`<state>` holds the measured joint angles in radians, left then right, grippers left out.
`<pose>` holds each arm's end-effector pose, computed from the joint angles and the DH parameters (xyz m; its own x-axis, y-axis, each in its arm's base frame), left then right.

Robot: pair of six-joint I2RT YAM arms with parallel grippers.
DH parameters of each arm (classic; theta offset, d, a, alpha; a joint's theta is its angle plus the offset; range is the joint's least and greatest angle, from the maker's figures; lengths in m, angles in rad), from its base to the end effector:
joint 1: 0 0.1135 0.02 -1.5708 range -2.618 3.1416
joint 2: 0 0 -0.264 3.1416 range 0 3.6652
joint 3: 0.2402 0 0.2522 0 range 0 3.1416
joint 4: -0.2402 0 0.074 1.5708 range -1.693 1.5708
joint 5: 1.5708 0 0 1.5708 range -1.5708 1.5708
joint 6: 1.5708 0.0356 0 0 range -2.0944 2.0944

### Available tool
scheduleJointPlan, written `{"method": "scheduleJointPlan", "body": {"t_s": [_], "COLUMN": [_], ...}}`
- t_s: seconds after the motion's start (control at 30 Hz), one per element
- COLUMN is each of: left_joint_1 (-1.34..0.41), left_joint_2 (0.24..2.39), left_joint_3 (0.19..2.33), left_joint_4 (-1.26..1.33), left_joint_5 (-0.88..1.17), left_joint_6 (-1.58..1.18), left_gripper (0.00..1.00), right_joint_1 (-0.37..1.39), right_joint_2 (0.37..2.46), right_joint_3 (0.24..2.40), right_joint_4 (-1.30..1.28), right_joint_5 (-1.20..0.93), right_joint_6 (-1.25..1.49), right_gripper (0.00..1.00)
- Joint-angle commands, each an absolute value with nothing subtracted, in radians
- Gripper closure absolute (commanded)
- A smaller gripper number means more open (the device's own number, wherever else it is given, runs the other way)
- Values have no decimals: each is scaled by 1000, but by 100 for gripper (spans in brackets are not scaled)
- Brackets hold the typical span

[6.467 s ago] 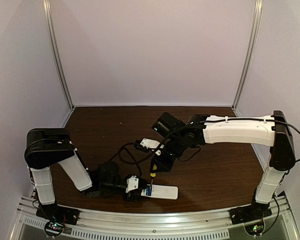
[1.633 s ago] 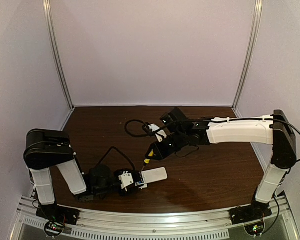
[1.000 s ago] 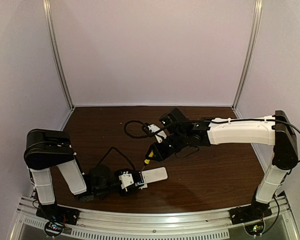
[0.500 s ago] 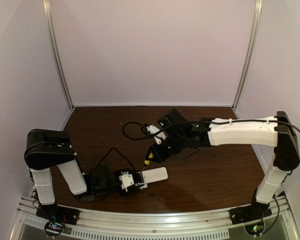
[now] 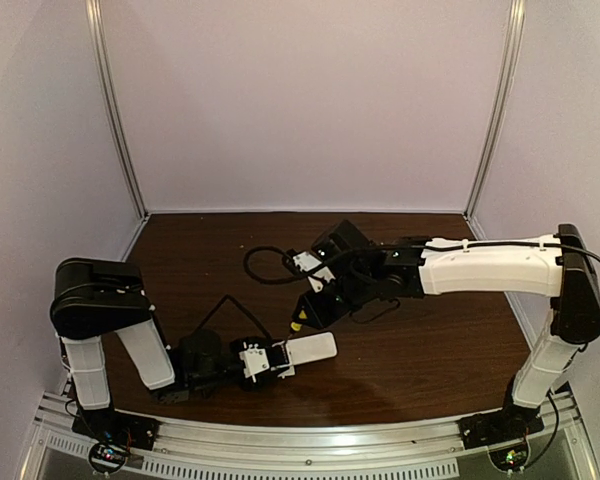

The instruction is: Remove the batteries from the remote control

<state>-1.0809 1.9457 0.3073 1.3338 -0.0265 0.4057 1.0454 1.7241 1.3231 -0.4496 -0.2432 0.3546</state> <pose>0.1253 -0.2330 0.0778 0.2138 0.4376 -0.8734 0.8552 0.3482 0.3838 0.1836 0.3338 0.2524 -0.6728 -0.4885 -0.5557 -0.7312 0.5535 0.3987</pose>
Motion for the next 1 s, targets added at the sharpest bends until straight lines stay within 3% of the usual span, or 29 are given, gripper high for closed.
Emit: {"method": "scheduleJointPlan", "body": {"t_s": [0.0,0.6,0.97], "left_joint_1": [-1069,-1068,-1069], "left_joint_2": [1980,1980,1973], "left_joint_3": [325,325,322], "left_joint_4": [1583,1590,1600], "left_joint_5": [-113,-106,-89], "left_joint_6": [471,460,430], "left_gripper": [93,93,92], "right_joint_1": [1072,1092,1208], "right_joint_2": [1702,1656,1665], "right_joint_3": [1298,1276,1239], "right_joint_4": [-574,-477,-388], "right_joint_5": [-221,-148,132], "right_joint_6": [389,449,546], "right_gripper": [100,100,100]}}
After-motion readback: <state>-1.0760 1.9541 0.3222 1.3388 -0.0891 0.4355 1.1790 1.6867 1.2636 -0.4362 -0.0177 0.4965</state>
